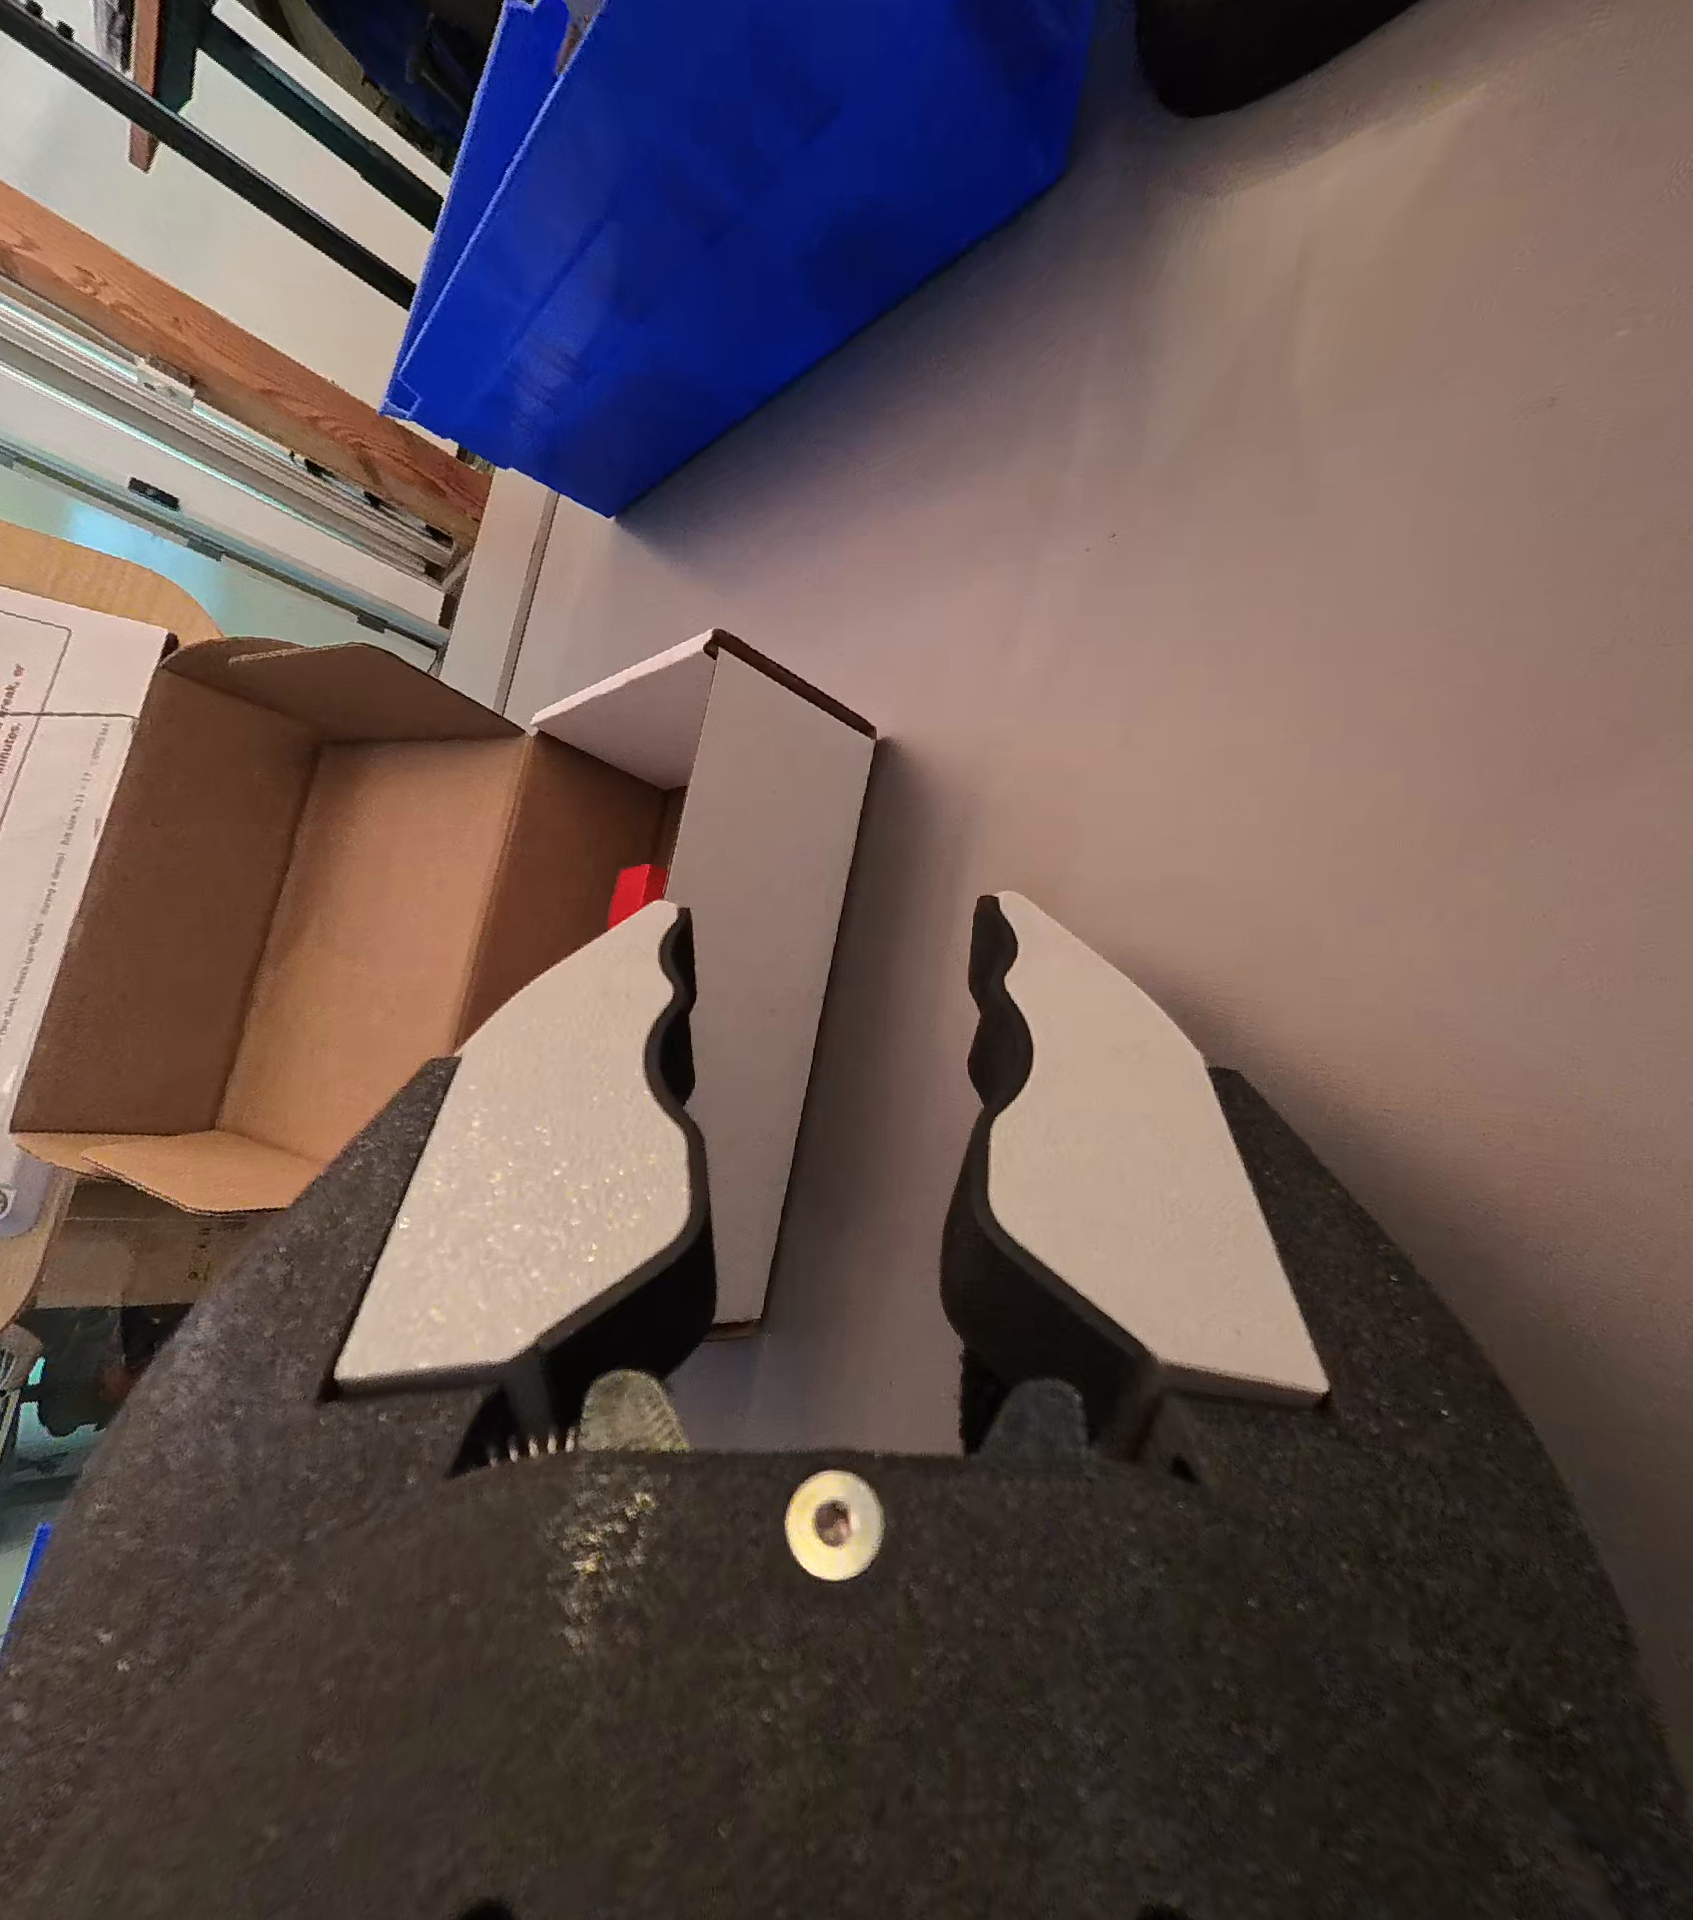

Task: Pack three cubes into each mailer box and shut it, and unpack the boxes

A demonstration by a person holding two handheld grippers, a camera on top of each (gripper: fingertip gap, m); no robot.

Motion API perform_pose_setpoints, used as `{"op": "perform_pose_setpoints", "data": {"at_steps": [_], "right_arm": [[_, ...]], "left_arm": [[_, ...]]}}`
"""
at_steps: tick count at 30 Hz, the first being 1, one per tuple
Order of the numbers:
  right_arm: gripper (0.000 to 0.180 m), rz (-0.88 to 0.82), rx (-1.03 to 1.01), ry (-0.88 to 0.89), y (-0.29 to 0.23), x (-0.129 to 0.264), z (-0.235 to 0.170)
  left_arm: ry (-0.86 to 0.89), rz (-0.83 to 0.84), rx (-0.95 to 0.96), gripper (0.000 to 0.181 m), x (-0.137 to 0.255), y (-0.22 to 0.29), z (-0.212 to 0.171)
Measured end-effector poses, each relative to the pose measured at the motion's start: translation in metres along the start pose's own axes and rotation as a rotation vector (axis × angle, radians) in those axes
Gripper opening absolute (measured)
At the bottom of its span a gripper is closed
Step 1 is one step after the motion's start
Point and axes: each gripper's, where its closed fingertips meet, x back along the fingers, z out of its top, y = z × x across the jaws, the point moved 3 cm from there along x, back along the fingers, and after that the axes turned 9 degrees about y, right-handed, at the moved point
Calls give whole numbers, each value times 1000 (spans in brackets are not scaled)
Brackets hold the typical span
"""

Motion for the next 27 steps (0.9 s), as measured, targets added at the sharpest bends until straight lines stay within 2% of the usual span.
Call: {"op": "perform_pose_setpoints", "data": {"at_steps": [5,12,20,27], "right_arm": [[46,-47,-161,-84,0,-18,-1],[46,-81,-259,-223,1,-43,-14],[46,-136,-328,-194,3,-43,-9],[46,-170,-327,-251,-3,-46,-15]], "left_arm": [[-5,-8,-4,51,-1,2,-2],[-1,0,-11,51,1,0,-1],[2,2,-22,51,1,1,0],[2,-1,-37,50,1,3,2]]}}
